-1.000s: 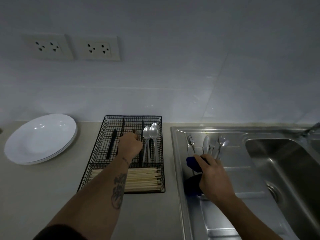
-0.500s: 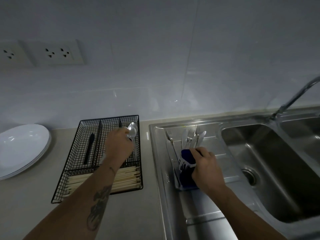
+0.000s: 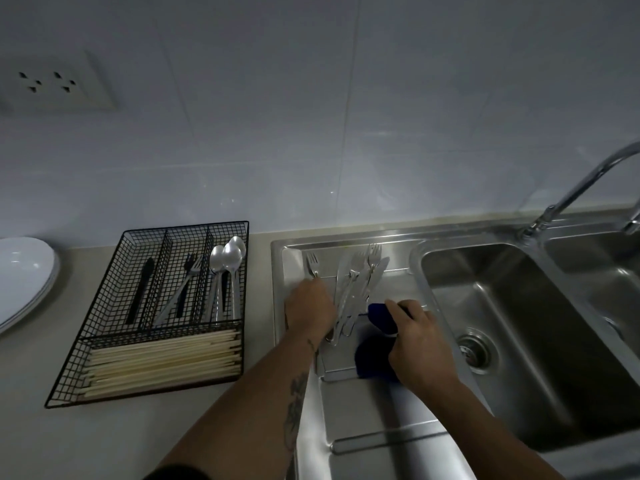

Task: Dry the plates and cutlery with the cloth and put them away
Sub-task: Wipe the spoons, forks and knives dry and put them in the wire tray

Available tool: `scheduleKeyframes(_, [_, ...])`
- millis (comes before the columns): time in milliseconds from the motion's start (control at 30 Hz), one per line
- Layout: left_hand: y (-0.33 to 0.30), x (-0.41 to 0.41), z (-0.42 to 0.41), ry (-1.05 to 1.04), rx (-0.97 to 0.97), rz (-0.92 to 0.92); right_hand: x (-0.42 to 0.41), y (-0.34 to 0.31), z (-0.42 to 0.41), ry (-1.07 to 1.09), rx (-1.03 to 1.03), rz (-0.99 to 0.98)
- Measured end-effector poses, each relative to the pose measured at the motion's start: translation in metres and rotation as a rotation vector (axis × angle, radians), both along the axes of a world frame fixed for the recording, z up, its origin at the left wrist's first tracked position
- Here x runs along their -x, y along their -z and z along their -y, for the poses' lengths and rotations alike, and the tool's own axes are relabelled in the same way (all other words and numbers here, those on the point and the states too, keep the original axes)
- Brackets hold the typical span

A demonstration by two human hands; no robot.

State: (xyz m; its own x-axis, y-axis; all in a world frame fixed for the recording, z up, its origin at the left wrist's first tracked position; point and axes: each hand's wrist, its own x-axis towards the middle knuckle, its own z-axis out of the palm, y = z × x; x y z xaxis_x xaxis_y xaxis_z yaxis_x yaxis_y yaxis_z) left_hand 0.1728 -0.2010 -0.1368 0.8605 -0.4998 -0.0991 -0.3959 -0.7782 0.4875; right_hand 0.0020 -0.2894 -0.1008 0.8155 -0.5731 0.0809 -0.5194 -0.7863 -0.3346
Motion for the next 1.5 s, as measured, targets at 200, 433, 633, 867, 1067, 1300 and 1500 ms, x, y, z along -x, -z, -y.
scheduleKeyframes(200, [-0.004,0.005,0.016,-0.091,-0.058,0.026,-0.004,0.009,0.022,-0.062,0.029,-0.039])
scheduleKeyframes(433, [-0.022,0.003,0.024,-0.339,0.012,-0.169,-0.007,0.006,0.029,-0.093,-0.059,-0.063])
scheduleKeyframes(633, [-0.038,0.003,0.009,-0.398,0.139,-0.325,-0.001,0.000,0.025,-0.089,-0.091,-0.021])
scheduleKeyframes(867, [-0.069,0.020,-0.022,-0.151,0.069,-0.559,0.002,-0.026,-0.003,-0.108,-0.007,0.161])
scheduleKeyframes(1067, [-0.096,0.050,-0.043,-0.061,0.252,-0.699,0.010,-0.035,-0.028,-0.201,0.209,0.043])
scheduleKeyframes(1300, [-0.118,0.063,-0.059,-0.088,0.302,-0.630,0.030,-0.046,-0.058,-0.171,0.322,0.077])
scheduleKeyframes(1500, [-0.131,0.071,-0.076,-0.014,0.319,-0.642,0.050,-0.045,-0.052,-0.048,0.324,0.045])
